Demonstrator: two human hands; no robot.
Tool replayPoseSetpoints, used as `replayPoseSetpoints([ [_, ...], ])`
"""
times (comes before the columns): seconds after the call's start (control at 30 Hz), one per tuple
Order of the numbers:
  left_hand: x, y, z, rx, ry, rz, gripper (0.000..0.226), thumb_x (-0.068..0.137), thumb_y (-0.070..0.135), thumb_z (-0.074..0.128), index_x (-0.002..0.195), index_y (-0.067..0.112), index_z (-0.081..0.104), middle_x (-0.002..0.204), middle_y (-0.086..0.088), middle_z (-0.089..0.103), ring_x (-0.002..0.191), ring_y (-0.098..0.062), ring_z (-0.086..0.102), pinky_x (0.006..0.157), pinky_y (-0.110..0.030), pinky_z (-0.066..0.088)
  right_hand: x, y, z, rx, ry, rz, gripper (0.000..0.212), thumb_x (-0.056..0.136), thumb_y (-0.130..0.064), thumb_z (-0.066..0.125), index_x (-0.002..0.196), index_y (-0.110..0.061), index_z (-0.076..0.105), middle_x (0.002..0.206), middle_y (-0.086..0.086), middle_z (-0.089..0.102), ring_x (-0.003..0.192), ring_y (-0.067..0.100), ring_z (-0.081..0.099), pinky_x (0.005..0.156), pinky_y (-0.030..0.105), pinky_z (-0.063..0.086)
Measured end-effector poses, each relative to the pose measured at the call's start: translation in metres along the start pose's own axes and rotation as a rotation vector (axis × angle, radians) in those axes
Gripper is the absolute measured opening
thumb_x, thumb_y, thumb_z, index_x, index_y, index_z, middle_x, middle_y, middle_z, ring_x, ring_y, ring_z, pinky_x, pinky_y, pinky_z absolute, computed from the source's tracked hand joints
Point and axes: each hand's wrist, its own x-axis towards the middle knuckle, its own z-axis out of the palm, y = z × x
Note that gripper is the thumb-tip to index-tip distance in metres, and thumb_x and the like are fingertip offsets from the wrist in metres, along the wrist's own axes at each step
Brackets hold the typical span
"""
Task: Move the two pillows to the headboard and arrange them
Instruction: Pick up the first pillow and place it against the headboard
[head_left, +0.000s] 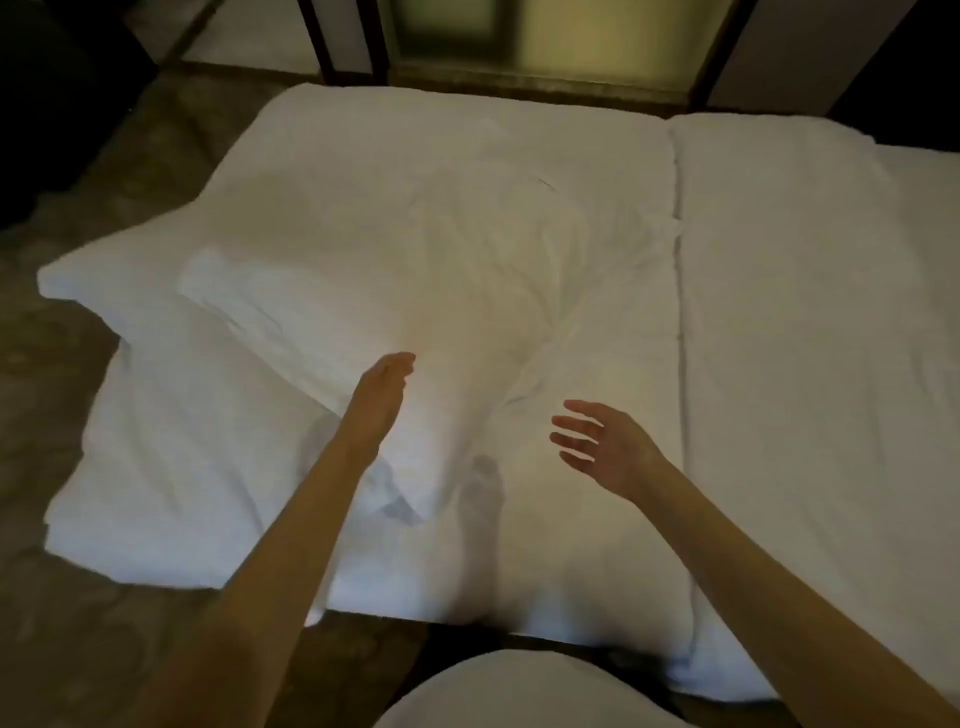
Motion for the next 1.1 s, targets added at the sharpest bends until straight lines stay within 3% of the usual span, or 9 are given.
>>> replayPoseSetpoints([
  [0.17, 0.072, 0.024, -0.063, 0.614, 0.119, 0.232, 0.040, 0.097, 0.031, 0.046, 0.135, 0.019, 0.049, 0.143, -0.014, 0.043, 0.130, -0.033, 0.039, 0.106, -0.044, 0.030, 0.031, -0.002, 0.061, 0.088, 0.065, 0.038, 0.018, 0.089, -0.024, 0.057, 0.104, -0.014, 0.058, 0.102, 0.009, 0.061, 0.089, 0.028, 0.060, 0.077, 0.037, 0.046],
  [0.3, 0.132, 0.032, -0.092, 0.930, 0.148, 0.346, 0.055, 0.094, 0.039, 0.050, 0.143, 0.021, 0.036, 0.154, -0.013, 0.025, 0.139, -0.036, 0.023, 0.109, -0.051, 0.022, 0.055, -0.008, 0.090, 0.065, 0.104, 0.028, 0.020, 0.091, -0.026, 0.056, 0.108, -0.015, 0.056, 0.109, 0.010, 0.054, 0.096, 0.030, 0.054, 0.083, 0.040, 0.042],
  [0.43, 0.176, 0.036, -0.108, 1.010, 0.134, 0.218, 0.070, 0.090, 0.053, 0.049, 0.148, 0.023, 0.025, 0.158, -0.014, 0.014, 0.142, -0.037, 0.014, 0.111, -0.055, 0.015, 0.073, -0.015, 0.105, -0.009, 0.086, -0.004, 0.023, 0.093, -0.030, 0.052, 0.112, -0.020, 0.057, 0.125, 0.011, 0.048, 0.107, 0.030, 0.049, 0.090, 0.041, 0.037],
  [0.5, 0.192, 0.040, -0.116, 1.050, 0.141, 0.142, 0.081, 0.085, 0.064, 0.048, 0.149, 0.022, 0.022, 0.157, -0.015, 0.015, 0.142, -0.039, 0.015, 0.111, -0.057, 0.015, 0.083, -0.016, 0.112, -0.086, 0.081, -0.011, 0.033, 0.093, -0.032, 0.053, 0.124, -0.023, 0.053, 0.134, 0.008, 0.047, 0.115, 0.030, 0.048, 0.093, 0.041, 0.036],
  [0.6, 0.210, 0.044, -0.128, 1.083, 0.131, 0.041, 0.098, 0.074, 0.079, 0.044, 0.148, 0.021, 0.017, 0.151, -0.020, 0.025, 0.138, -0.042, 0.023, 0.107, -0.058, 0.019, 0.097, -0.012, 0.128, -0.306, 0.061, -0.057, 0.062, 0.092, -0.021, 0.059, 0.146, -0.028, 0.030, 0.123, -0.005, 0.053, 0.100, 0.015, 0.055, 0.084, 0.030, 0.041],
  [0.67, 0.216, 0.044, -0.130, 1.082, 0.076, -0.016, 0.107, 0.068, 0.085, 0.041, 0.150, 0.024, 0.010, 0.149, -0.022, 0.028, 0.135, -0.043, 0.028, 0.106, -0.058, 0.020, 0.104, -0.004, 0.136, -0.555, 0.051, -0.107, 0.079, 0.089, -0.017, 0.064, 0.151, -0.023, 0.015, 0.135, 0.000, 0.044, 0.105, 0.015, 0.052, 0.077, 0.023, 0.048],
  [0.77, 0.224, 0.043, -0.129, 1.112, 0.007, -0.025, 0.114, 0.064, 0.089, 0.039, 0.151, 0.025, 0.003, 0.148, -0.024, 0.033, 0.134, -0.044, 0.032, 0.106, -0.060, 0.021, 0.116, 0.007, 0.148, -0.771, 0.096, -0.121, 0.096, 0.082, -0.028, 0.072, 0.152, -0.021, 0.008, 0.151, 0.013, 0.019, 0.132, 0.032, 0.036, 0.105, 0.041, 0.041],
  [0.9, 0.225, 0.037, -0.125, 1.087, -0.003, 0.002, 0.114, 0.064, 0.086, 0.047, 0.150, 0.018, 0.016, 0.144, -0.021, 0.044, 0.132, -0.042, 0.039, 0.107, -0.059, 0.021, 0.128, 0.019, 0.151, -0.848, 0.162, -0.102, 0.097, 0.079, -0.033, 0.074, 0.152, -0.024, 0.010, 0.151, 0.015, 0.017, 0.135, 0.036, 0.029, 0.111, 0.046, 0.031],
  [1.1, 0.217, 0.030, -0.118, 1.098, -0.009, 0.025, 0.089, 0.081, 0.075, 0.040, 0.142, 0.010, 0.035, 0.134, -0.019, 0.055, 0.127, -0.039, 0.047, 0.107, -0.052, 0.020, 0.131, 0.032, 0.139, -0.906, 0.194, -0.090, 0.098, 0.078, -0.034, 0.073, 0.152, -0.027, 0.008, 0.150, 0.018, 0.018, 0.135, 0.038, 0.028, 0.112, 0.045, 0.028],
])
